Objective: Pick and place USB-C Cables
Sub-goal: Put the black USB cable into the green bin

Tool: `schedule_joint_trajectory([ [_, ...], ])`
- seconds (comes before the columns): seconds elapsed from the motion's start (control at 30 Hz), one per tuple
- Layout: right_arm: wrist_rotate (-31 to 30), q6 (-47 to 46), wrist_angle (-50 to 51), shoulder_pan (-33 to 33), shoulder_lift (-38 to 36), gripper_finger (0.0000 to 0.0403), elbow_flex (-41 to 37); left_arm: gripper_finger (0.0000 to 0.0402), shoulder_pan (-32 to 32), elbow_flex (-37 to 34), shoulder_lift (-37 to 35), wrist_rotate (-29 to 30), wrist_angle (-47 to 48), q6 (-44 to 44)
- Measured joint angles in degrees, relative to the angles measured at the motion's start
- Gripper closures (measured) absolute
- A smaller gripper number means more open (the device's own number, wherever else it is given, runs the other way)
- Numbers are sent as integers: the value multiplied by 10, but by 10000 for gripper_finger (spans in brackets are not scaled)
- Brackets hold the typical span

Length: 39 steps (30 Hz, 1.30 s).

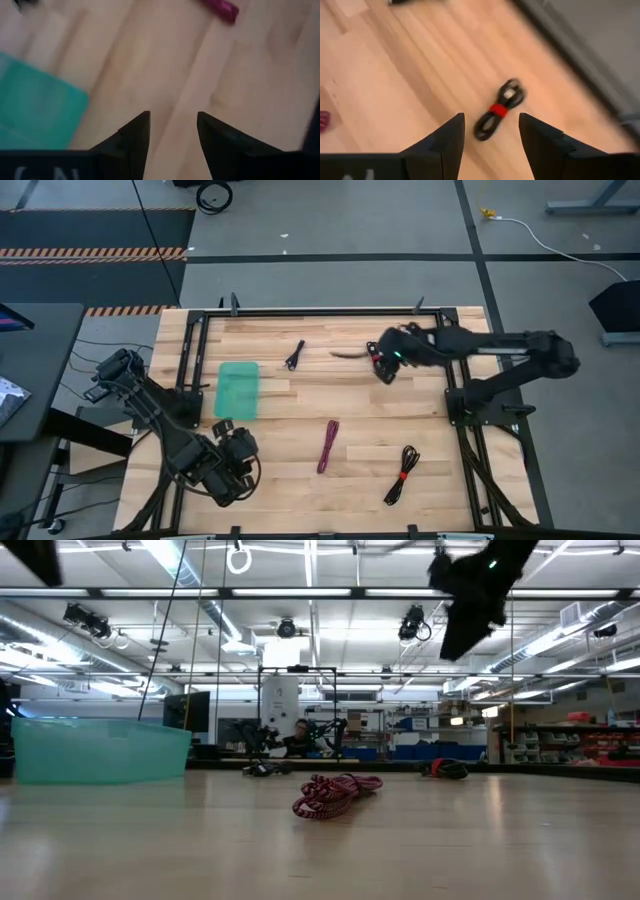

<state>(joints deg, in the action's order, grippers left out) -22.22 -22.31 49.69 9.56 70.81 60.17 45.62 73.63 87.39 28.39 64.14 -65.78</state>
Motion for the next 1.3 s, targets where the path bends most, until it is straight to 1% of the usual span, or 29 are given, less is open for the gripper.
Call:
schedule_joint_trajectory([
  [0.07,51,-1,-7,43,34,209,4,230,-6,0,0,25,-5,22],
  [0.13,85,-2,-14,85,68,209,4,230,-12,0,0,45,-9,42],
  [0.27,119,-7,-13,151,130,209,4,230,-21,0,0,82,-25,78],
  [0.37,154,-4,-20,182,172,209,4,230,-21,0,0,102,-39,98],
  [0.47,179,-3,-30,195,209,209,4,230,-21,0,0,111,-53,110],
  [0.57,197,-1,-51,193,241,209,4,230,-20,0,0,111,-61,111],
  [0.67,198,0,-69,187,269,209,5,230,-17,0,0,113,-66,110],
  [0.8,188,17,-68,188,297,216,6,230,-10,0,0,113,-73,110],
  [0.87,180,41,-68,187,306,231,6,230,-6,0,0,113,-78,110],
  [0.93,163,63,-65,186,311,259,6,230,-2,0,0,113,-82,110],
  [1.13,149,103,-70,181,305,379,5,230,0,0,0,115,-87,110],
  [1.17,150,107,-72,179,302,387,5,230,-1,0,0,117,-87,110],
  [1.3,174,115,-79,164,282,382,11,230,-1,0,0,134,-86,112],
])
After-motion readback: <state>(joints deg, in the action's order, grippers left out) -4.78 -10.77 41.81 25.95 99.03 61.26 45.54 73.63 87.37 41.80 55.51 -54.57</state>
